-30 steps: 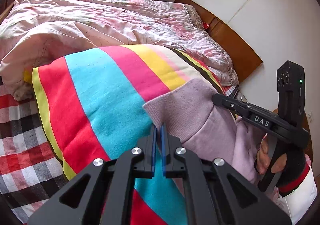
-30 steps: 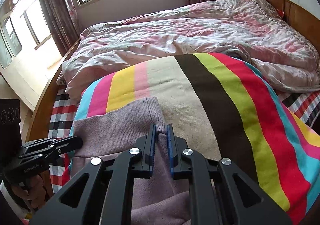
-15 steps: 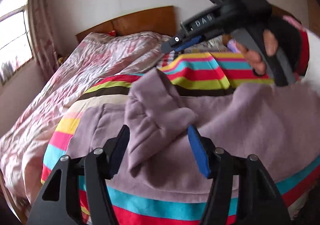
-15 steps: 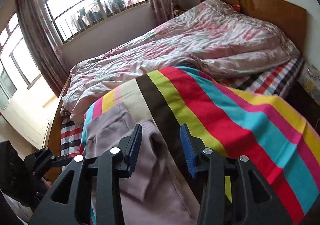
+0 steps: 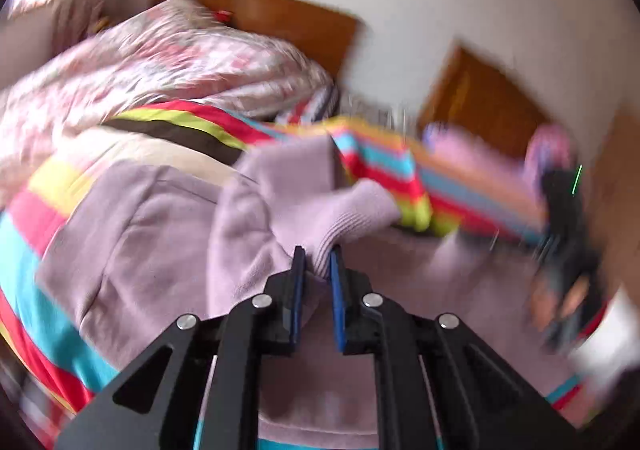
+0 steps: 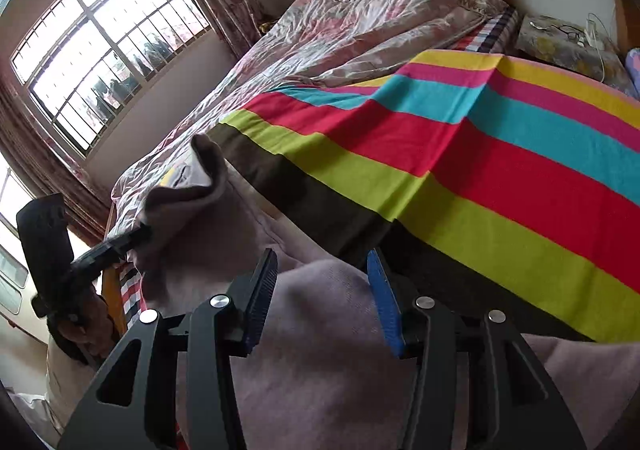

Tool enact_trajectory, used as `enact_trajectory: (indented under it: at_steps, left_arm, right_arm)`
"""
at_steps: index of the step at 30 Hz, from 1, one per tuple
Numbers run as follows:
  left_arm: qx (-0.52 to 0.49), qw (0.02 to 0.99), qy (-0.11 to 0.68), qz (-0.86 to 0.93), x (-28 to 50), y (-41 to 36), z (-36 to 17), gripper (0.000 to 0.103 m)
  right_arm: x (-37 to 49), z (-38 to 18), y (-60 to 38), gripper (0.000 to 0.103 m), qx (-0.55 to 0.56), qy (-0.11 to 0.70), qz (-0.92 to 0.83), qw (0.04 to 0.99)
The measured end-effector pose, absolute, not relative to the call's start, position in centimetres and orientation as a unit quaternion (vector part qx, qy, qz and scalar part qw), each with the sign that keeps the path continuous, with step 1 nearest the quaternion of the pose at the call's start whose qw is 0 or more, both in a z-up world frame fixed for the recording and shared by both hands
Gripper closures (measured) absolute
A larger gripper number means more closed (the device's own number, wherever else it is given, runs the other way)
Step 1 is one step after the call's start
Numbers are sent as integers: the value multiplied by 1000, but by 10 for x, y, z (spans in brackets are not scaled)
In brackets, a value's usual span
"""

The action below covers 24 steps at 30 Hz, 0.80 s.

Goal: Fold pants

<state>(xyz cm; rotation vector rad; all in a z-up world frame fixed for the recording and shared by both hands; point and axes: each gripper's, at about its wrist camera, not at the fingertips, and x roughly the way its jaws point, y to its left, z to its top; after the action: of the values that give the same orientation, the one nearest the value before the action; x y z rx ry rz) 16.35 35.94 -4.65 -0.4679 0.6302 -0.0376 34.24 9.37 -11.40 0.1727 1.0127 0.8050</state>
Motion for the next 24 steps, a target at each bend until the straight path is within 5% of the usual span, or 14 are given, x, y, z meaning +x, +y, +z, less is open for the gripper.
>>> enact_trajectory:
  at_steps: [5, 13, 24]
  left_arm:
    - [-519, 832, 184, 62, 90, 468, -102, 87]
    - [-518, 827, 218, 22, 101, 473, -125, 50]
    - [-516, 829, 216, 18, 119, 473, -125, 59]
  right_arm:
    - [343, -106, 104, 55, 74, 462, 397, 790]
    - [360, -108, 205, 54, -57, 458, 457, 760]
    - [359, -109, 264, 64, -124, 444, 509, 727]
